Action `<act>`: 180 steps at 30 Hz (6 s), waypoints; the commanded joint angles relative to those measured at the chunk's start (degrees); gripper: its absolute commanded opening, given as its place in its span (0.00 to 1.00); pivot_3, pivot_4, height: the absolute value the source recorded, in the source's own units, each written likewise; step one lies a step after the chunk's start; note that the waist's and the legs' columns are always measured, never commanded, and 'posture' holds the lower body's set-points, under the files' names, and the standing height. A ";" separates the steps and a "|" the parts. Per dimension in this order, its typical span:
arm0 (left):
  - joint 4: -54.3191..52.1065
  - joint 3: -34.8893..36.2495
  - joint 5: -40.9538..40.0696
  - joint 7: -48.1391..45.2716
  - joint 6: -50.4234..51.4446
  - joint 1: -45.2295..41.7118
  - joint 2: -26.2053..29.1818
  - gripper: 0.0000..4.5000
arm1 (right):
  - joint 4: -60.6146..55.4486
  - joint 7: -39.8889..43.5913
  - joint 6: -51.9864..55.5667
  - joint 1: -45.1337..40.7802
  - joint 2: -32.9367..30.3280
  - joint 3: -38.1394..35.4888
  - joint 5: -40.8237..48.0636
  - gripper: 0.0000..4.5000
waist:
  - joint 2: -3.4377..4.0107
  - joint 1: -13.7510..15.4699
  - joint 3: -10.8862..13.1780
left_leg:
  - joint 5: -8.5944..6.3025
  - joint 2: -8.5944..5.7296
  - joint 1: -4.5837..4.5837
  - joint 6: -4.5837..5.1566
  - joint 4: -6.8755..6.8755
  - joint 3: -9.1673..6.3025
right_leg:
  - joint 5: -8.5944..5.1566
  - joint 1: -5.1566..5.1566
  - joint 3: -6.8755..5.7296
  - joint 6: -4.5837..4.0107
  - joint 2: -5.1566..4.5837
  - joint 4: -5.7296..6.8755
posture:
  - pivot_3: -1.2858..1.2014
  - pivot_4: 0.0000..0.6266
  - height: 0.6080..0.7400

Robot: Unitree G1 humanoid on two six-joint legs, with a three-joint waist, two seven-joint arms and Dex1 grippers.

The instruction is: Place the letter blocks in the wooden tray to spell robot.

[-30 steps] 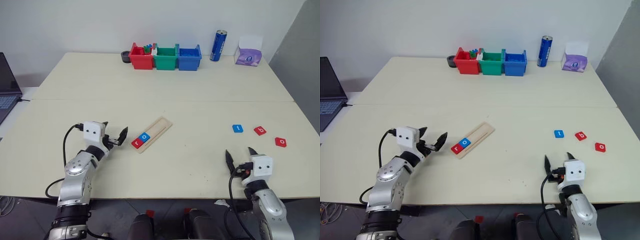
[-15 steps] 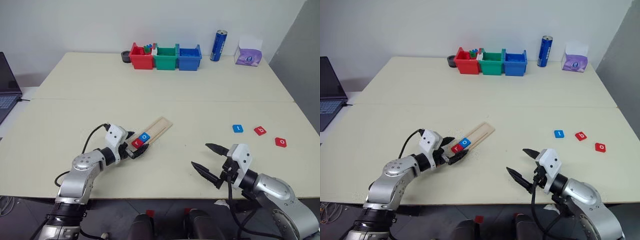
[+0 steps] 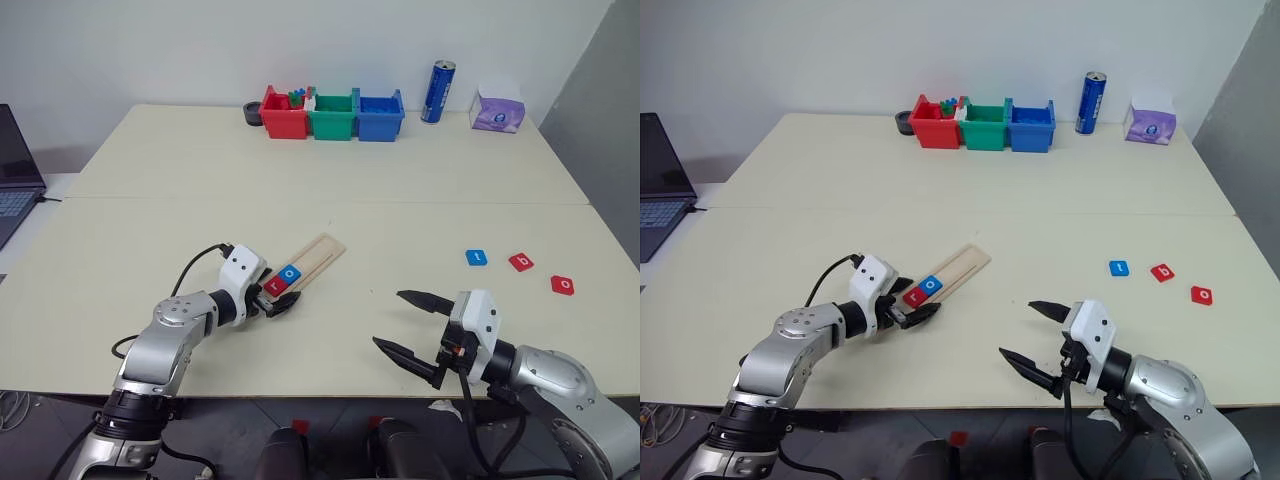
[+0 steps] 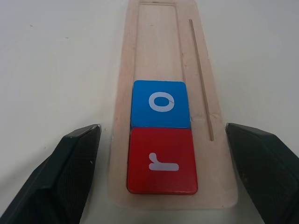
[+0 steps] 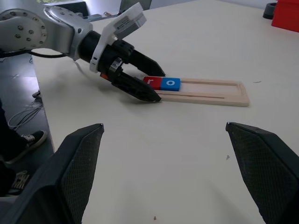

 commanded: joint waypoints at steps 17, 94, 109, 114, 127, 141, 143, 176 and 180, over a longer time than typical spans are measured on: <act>1.67 -2.85 -0.35 -3.52 8.57 -3.59 3.13 0.71 | -3.43 0.31 5.73 -6.68 -2.84 -4.33 7.85 1.00 | 0.00 0.04 -0.02 | 0.00 -0.02 0.01 0.00 0.01 0.00 | 0.00 0.02 0.01 0.01 0.00 -0.02 | 0.52 0.24 1.00; -8.11 -2.71 -3.23 0.00 16.01 -0.87 2.24 0.99 | -5.78 -2.78 9.02 -7.17 -2.10 -3.28 12.03 1.00 | -0.01 0.02 -0.03 | -0.01 -0.02 -0.01 0.01 -0.01 -0.02 | -0.15 0.01 0.01 0.26 0.00 -0.06 | 0.52 0.24 1.00; -6.64 -4.18 -2.55 1.00 16.34 -0.50 2.85 0.62 | -5.77 -2.81 9.98 -7.11 -2.18 -3.91 14.30 1.00 | 0.01 0.02 -0.06 | -0.01 -0.02 0.02 0.01 -0.01 -0.02 | -0.16 0.03 0.02 0.28 0.00 -0.05 | 0.52 0.24 1.00; -4.83 -3.74 -2.18 0.71 15.27 -1.41 3.35 0.46 | -5.83 -2.91 9.86 -6.98 -2.44 -3.88 14.55 1.00 | 0.02 0.03 -0.07 | -0.01 -0.02 0.03 0.01 -0.01 -0.01 | -0.16 0.03 0.02 0.28 0.00 -0.05 | 0.52 0.24 1.00; -3.38 -3.49 -2.20 -0.74 11.34 -1.80 3.49 0.67 | -6.13 -3.35 9.80 -7.14 -2.47 -3.44 14.60 1.00 | 0.03 0.04 -0.07 | 0.00 -0.02 0.07 0.01 -0.01 -0.01 | -0.16 0.06 0.01 0.28 0.00 -0.02 | 0.52 0.24 1.00; -5.43 1.96 -5.66 -0.75 10.04 -0.91 2.38 1.00 | -6.04 -2.79 9.32 -7.32 -2.40 -2.95 14.93 1.00 | 0.02 0.01 -0.06 | -0.01 0.00 0.00 0.01 -0.01 -0.02 | -0.16 0.03 0.01 0.28 0.00 -0.07 | 0.52 0.24 1.00; -6.19 2.93 -6.47 -0.83 10.06 -0.45 2.29 1.00 | -6.03 -2.62 9.17 -7.31 -2.40 -2.96 14.89 1.00 | 0.00 0.01 -0.05 | -0.01 0.00 -0.01 0.01 -0.01 -0.03 | -0.16 0.02 0.00 0.28 0.00 -0.07 | 0.52 0.24 1.00; -11.68 -2.18 -3.62 3.21 9.70 3.13 1.46 1.00 | -9.28 -3.55 9.81 -3.47 -3.59 -5.18 16.02 1.00 | -0.04 0.01 -0.02 | -0.01 0.00 -0.04 0.01 -0.01 -0.03 | -0.16 0.01 0.01 0.28 0.00 -0.10 | 0.52 0.24 1.00; -12.22 -3.45 -3.57 3.93 13.05 2.67 1.77 1.00 | -9.44 -4.05 9.82 -3.26 -3.40 -5.03 16.37 1.00 | -0.04 0.00 -0.02 | -0.01 0.00 -0.03 0.01 -0.01 -0.03 | -0.16 0.01 0.01 0.29 0.00 -0.09 | 0.52 0.24 1.00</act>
